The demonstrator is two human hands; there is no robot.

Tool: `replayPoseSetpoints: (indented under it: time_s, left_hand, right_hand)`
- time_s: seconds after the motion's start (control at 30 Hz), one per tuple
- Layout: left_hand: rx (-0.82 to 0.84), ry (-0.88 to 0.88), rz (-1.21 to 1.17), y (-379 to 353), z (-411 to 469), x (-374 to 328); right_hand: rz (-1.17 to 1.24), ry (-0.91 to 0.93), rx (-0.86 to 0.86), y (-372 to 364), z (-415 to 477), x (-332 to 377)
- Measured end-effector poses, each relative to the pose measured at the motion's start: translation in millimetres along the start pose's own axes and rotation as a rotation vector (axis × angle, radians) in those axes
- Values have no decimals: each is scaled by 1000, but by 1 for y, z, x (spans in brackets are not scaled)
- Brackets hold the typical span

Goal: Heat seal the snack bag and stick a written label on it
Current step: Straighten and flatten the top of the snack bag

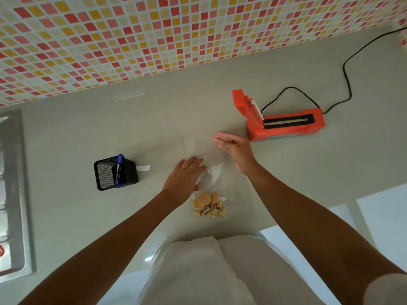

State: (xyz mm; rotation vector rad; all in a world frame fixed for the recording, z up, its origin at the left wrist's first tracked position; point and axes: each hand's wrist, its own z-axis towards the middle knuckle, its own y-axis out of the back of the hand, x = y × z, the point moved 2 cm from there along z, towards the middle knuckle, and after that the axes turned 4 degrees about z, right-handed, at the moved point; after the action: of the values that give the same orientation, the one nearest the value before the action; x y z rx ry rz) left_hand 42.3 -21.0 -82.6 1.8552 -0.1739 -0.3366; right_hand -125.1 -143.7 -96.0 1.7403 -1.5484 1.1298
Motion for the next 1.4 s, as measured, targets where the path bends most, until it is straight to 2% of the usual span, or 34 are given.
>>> replayPoseSetpoints:
  time_s: [0.3, 0.57, 0.63, 0.77, 0.83, 0.93, 1.17, 1.27, 1.4]
  left_hand:
    - [123, 82, 37, 4, 5, 3]
    - [190, 139, -3, 8, 13, 7]
    - [199, 142, -20, 9, 14, 8]
    - [217, 143, -28, 10, 15, 9]
    - [225, 145, -27, 10, 15, 9]
    - [226, 149, -25, 9, 16, 9]
    - [207, 154, -15, 10, 17, 8]
    - [203, 157, 3, 11, 18, 8]
    - [205, 160, 15, 12, 19, 6]
  right_hand:
    - [34, -2, 179, -19, -35, -19]
    - [129, -74, 130, -12, -34, -7]
    - [123, -113, 198, -3, -39, -5]
    - [21, -307, 514, 5, -58, -22]
    - [-31, -353, 574, 8, -64, -33]
    - [3, -347, 428, 12, -59, -32]
    - [-49, -144, 81, 15, -21, 5]
    - [-196, -45, -36, 9, -12, 13]
    - [-477, 89, -290, 4, -19, 14]
